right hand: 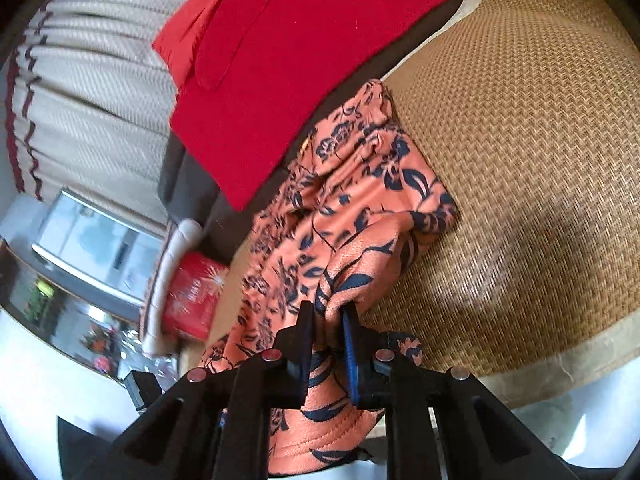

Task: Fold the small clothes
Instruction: 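Fold the hem over toward the collar with both grippers and release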

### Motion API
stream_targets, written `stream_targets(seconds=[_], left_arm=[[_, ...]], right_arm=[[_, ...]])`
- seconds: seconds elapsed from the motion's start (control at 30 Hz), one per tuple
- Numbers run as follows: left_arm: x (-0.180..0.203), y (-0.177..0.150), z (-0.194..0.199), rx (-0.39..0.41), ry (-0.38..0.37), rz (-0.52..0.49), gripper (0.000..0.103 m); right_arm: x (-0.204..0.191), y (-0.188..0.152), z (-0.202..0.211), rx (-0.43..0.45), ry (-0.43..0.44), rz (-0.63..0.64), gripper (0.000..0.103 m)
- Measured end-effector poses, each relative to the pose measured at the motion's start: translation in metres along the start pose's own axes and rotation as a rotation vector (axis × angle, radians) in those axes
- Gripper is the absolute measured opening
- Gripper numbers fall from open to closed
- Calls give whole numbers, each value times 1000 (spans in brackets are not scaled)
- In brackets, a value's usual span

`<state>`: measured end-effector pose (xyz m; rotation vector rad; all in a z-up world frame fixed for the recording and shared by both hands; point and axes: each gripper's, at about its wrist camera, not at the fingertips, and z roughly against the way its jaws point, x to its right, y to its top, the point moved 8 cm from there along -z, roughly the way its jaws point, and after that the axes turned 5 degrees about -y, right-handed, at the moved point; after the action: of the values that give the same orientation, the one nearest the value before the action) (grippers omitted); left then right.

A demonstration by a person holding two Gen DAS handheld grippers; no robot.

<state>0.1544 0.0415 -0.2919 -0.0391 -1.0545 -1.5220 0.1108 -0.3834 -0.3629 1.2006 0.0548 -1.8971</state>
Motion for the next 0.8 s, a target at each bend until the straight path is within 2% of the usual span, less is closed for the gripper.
stream_targets(seconds=[0.1,0.2,0.27,0.37,0.43,0.5,0.6,0.67,0.7,0.8], left_arm=[[-2,-1,-5,5,-26,35,6],[-6,-16,-18,-28,-41,81,6],[-9,-15,-16,-30,-53,96,6],[-6,9,-10,-1,-68,92,6],[-2,38,-4,37,-72,73,6],[3,75,0,81,-75,48,6],[7,117,-9,100,-62,17,6],[5,140,-23,98,-27,-2,6],[2,150,-33,97,-2,-5,6],[2,148,-40,98,-37,11,6]], right_arm=[[7,1,-6,-31,3,-31,15],[9,-10,-19,-88,-25,-23,15],[3,-9,-19,-85,-5,-20,15],[-6,4,-8,-55,38,-33,15],[-11,22,-6,-34,26,-37,13],[-15,45,-6,-8,31,-54,10],[-22,98,-6,72,47,-72,10],[-20,126,-11,102,6,-69,10],[-18,135,-16,99,-28,-66,10],[-14,140,-26,20,-25,-79,14]])
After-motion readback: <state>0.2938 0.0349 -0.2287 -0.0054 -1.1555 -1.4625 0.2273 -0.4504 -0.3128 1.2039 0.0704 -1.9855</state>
